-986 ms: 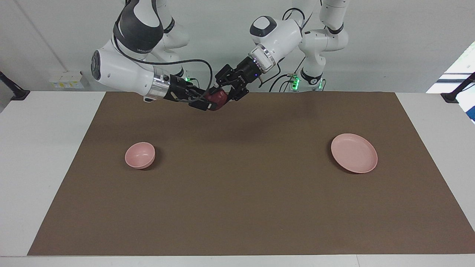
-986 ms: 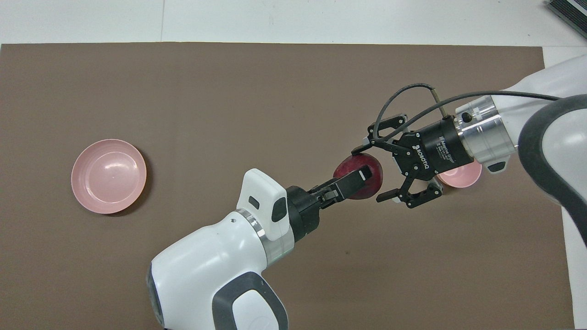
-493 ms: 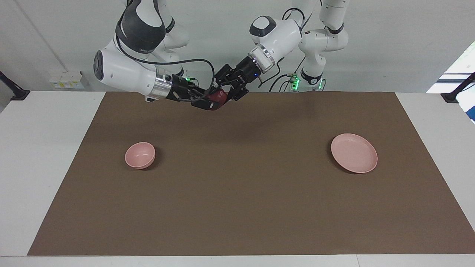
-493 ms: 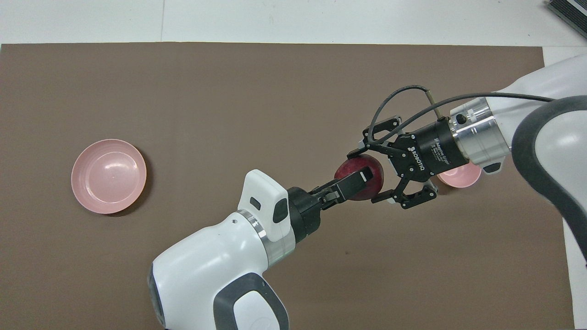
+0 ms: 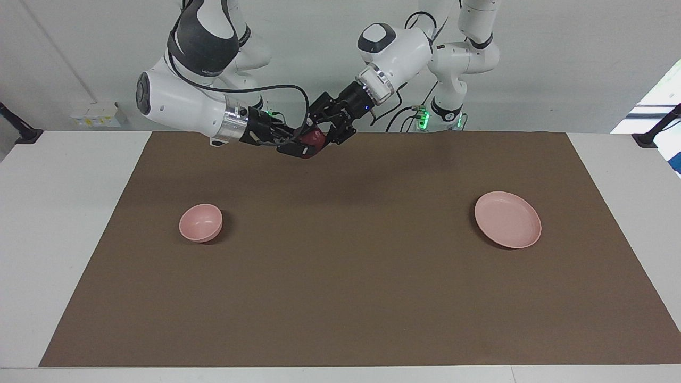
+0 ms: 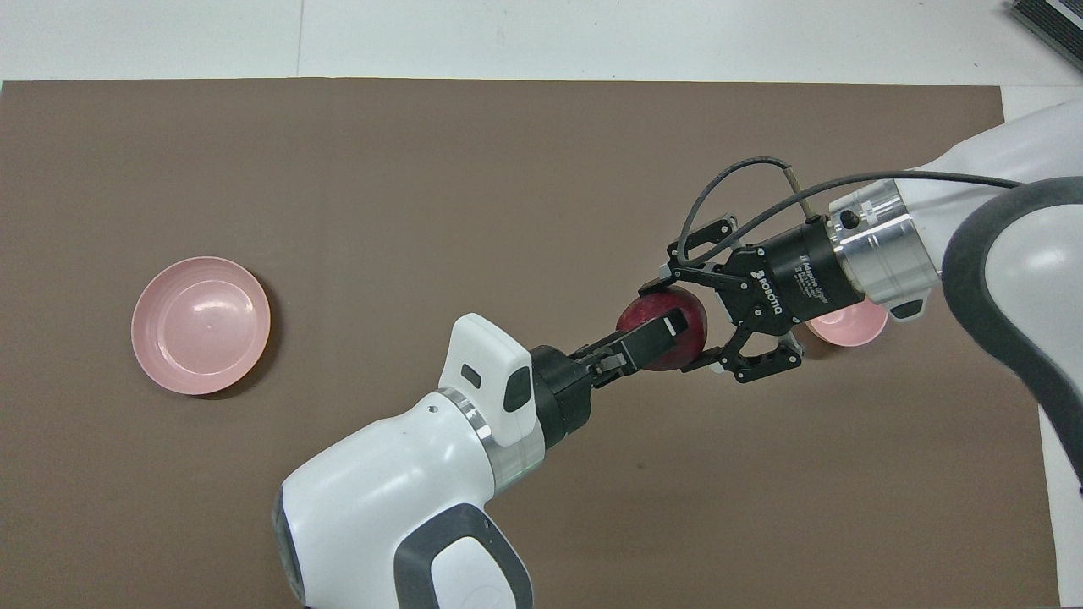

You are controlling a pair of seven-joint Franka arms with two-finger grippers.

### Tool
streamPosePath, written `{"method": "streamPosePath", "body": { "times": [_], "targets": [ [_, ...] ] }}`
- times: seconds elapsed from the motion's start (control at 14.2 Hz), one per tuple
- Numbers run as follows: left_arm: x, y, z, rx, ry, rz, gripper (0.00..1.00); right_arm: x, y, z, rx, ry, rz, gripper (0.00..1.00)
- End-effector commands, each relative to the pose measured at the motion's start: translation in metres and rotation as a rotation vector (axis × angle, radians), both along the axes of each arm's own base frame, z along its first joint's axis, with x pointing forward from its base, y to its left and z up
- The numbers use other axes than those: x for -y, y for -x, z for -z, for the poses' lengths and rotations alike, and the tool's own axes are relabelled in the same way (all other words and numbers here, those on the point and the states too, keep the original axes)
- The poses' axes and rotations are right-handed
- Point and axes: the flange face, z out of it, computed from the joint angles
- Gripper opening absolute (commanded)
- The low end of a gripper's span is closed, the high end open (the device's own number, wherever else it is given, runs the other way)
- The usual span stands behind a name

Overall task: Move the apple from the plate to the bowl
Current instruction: 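Close the right gripper around the apple held by the left gripper, then open the left gripper and withdraw while the right gripper carries the apple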

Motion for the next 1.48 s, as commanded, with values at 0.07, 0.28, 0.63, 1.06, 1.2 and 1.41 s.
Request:
{"method": "streamPosePath", "body": {
  "times": [0.07,0.28,0.63,1.06,1.2,1.41],
  "targets": [
    [-0.003,0.001,-0.008,0.01,0.011,-0.022,0.33,-0.003,0.001,0.002,-0.007,-0.016,-0.001,0.0],
    [-0.005,-0.002,-0.008,0.025,0.001,-0.02,0.73,-0.002,0.001,0.002,-0.002,-0.015,-0.002,0.0],
    [-0.013,-0.012,-0.008,0.031,-0.008,-0.029,1.0,-0.002,0.001,0.003,0.006,-0.012,-0.011,0.0],
    [-0.039,-0.038,0.0,0.018,-0.048,-0.007,1.0,0.01,-0.001,0.004,0.042,-0.02,-0.04,0.0],
    [-0.058,-0.057,0.004,0.007,-0.093,0.052,1.0,0.021,-0.001,-0.002,0.068,0.004,-0.049,0.0],
    [-0.094,-0.084,0.011,-0.009,-0.169,0.102,1.0,0.042,-0.001,0.0,0.169,0.083,-0.142,0.0]
  ]
}}
